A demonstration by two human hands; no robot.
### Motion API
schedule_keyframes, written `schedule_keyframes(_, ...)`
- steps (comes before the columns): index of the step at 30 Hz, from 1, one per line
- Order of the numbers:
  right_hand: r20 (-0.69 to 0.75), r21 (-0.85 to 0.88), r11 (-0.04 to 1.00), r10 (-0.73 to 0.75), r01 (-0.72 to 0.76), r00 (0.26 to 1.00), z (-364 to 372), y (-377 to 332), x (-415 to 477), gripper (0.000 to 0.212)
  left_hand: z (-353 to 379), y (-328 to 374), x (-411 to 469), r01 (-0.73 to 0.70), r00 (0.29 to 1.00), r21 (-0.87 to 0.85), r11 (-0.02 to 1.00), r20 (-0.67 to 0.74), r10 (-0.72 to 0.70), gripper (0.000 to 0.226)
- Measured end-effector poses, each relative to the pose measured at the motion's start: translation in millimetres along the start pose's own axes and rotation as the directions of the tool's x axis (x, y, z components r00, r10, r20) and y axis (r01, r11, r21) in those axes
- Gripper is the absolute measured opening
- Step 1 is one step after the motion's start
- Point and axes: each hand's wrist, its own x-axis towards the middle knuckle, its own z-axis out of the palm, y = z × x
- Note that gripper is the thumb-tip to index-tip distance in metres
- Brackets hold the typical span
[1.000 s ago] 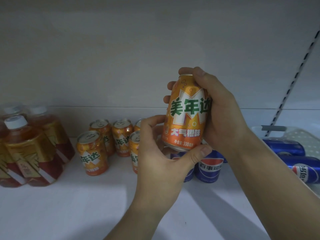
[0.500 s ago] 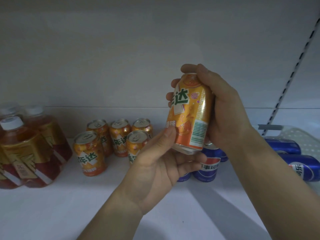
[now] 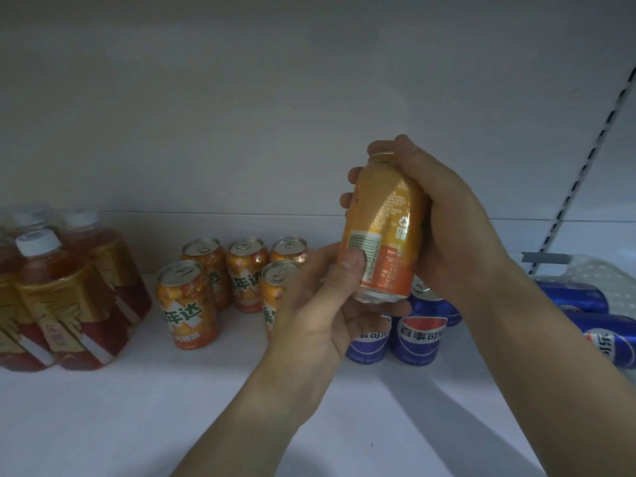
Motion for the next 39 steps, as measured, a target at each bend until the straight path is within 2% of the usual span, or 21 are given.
schedule_keyframes(3,-0.002,0.006,1.0,-0.018,0.018,1.0,-2,0,0,0.033,1,3,-1,0.011,0.999,0.007,1.0,0.044,-0.011,0.063)
schedule_keyframes(5,-0.004,0.013,1.0,-0.021,0.021,1.0,-1,2,1,0.032,7,4,-3,-0.053,0.998,0.129,0.99,-0.031,0.058,0.081)
schedule_keyframes(7,0.004,0.014,1.0,-0.017,0.017,1.0,-1,4,1,0.033,13,0,-6,-0.145,0.979,0.264,0.953,-0.101,0.177,0.076)
schedule_keyframes(10,0.038,0.008,1.0,-0.009,0.009,0.999,1,4,0,0.037,17,-8,-8,-0.197,0.961,0.346,0.917,-0.116,0.251,0.073)
schedule_keyframes(14,0.039,0.002,1.0,-0.019,0.019,0.999,-1,2,0,0.039,17,-6,-7,-0.224,0.956,0.291,0.93,-0.119,0.268,0.07)
schedule_keyframes(29,0.043,0.008,1.0,0.0,0.0,0.999,-8,1,1,0.036,16,-4,-7,-0.151,0.98,0.273,0.95,-0.086,0.181,0.072)
schedule_keyframes(31,0.047,0.016,1.0,0.011,-0.012,0.999,-8,1,1,0.035,17,-3,-7,-0.121,0.988,0.209,0.97,-0.071,0.139,0.064)
schedule_keyframes(33,0.053,0.045,0.998,0.03,-0.032,0.998,-8,1,1,0.035,17,-2,-7,-0.058,0.998,0.074,0.996,-0.005,0.059,0.056)
schedule_keyframes(36,0.037,0.053,0.998,0.024,-0.026,0.999,-8,-2,0,0.037,15,0,-8,0.071,0.993,-0.097,0.993,0.104,-0.061,0.068)
schedule_keyframes(38,0.022,0.057,0.998,-0.003,0.002,1.0,-7,-4,0,0.036,16,3,-8,0.066,0.994,-0.068,0.996,0.093,-0.06,0.066)
schedule_keyframes(39,0.01,0.056,0.998,-0.019,0.018,1.0,-7,-4,0,0.035,16,3,-7,0.027,0.999,0.0,1.0,0.046,-0.027,0.064)
